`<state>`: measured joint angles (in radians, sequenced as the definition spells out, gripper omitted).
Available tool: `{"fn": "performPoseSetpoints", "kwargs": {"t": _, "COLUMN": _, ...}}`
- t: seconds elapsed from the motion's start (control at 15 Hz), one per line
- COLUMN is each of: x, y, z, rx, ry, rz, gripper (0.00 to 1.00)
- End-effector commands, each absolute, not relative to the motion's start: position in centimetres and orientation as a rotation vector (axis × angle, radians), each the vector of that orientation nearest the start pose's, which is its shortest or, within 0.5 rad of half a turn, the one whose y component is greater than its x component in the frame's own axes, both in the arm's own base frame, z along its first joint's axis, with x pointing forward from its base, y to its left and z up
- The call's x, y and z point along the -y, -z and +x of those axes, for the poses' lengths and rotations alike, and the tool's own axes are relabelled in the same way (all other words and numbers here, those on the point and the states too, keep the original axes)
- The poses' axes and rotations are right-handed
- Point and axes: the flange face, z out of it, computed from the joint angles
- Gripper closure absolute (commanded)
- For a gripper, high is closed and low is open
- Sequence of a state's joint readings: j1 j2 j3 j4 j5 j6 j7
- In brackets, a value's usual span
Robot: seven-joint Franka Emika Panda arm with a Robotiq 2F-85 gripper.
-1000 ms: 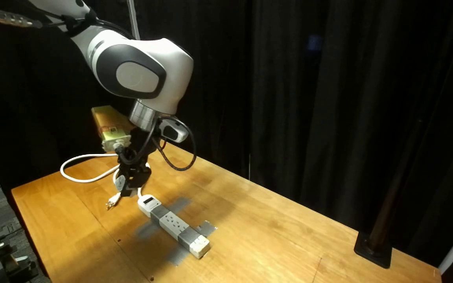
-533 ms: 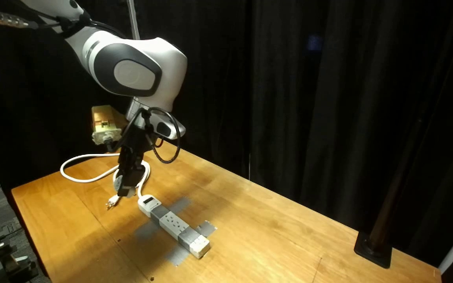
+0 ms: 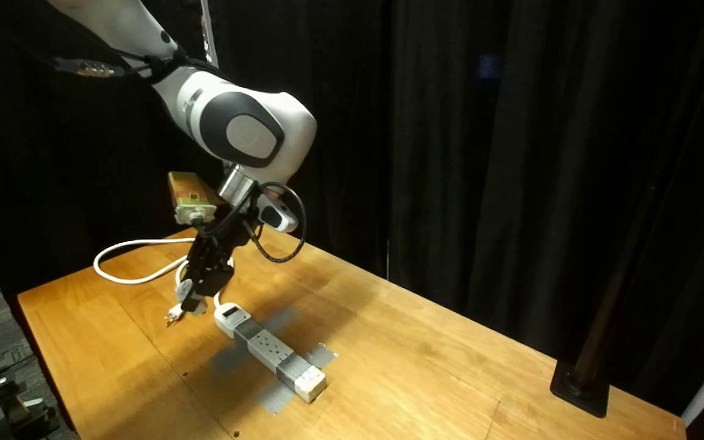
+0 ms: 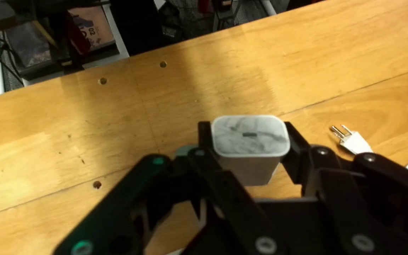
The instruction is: Plug in the charger head into the extension cord
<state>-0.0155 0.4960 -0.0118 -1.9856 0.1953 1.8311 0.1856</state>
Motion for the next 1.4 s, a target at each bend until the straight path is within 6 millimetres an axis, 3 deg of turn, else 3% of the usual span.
{"fn": "performPoseSetpoints", "kwargs": {"t": 0.0, "x": 0.2, "y": -14.9, "z": 57.0, "rx": -0.438, "ry": -0.935, "rz": -2.86, "gripper": 0.77}}
{"fn": "performPoseSetpoints", "kwargs": {"t": 0.2, "x": 0.9, "y": -12.0, "z": 58.9, "rx": -0.462, "ry": -0.907, "rz": -2.879, "gripper": 0.77}}
{"fn": "performPoseSetpoints", "kwargs": {"t": 0.33, "x": 1.3, "y": -10.9, "z": 59.3, "rx": -0.451, "ry": -0.996, "rz": -2.85, "gripper": 0.77}}
{"fn": "performPoseSetpoints", "kwargs": {"t": 0.73, "x": 3.0, "y": -11.3, "z": 59.9, "rx": -0.419, "ry": -1.252, "rz": -2.708, "gripper": 0.77}}
{"fn": "performPoseSetpoints", "kwargs": {"t": 1.0, "x": 3.9, "y": -10.1, "z": 61.3, "rx": -0.412, "ry": -1.164, "rz": -2.728, "gripper": 0.77}}
{"fn": "performPoseSetpoints", "kwargs": {"t": 1.33, "x": 4.5, "y": -7.6, "z": 61.1, "rx": -0.373, "ry": -1.235, "rz": -2.733, "gripper": 0.77}}
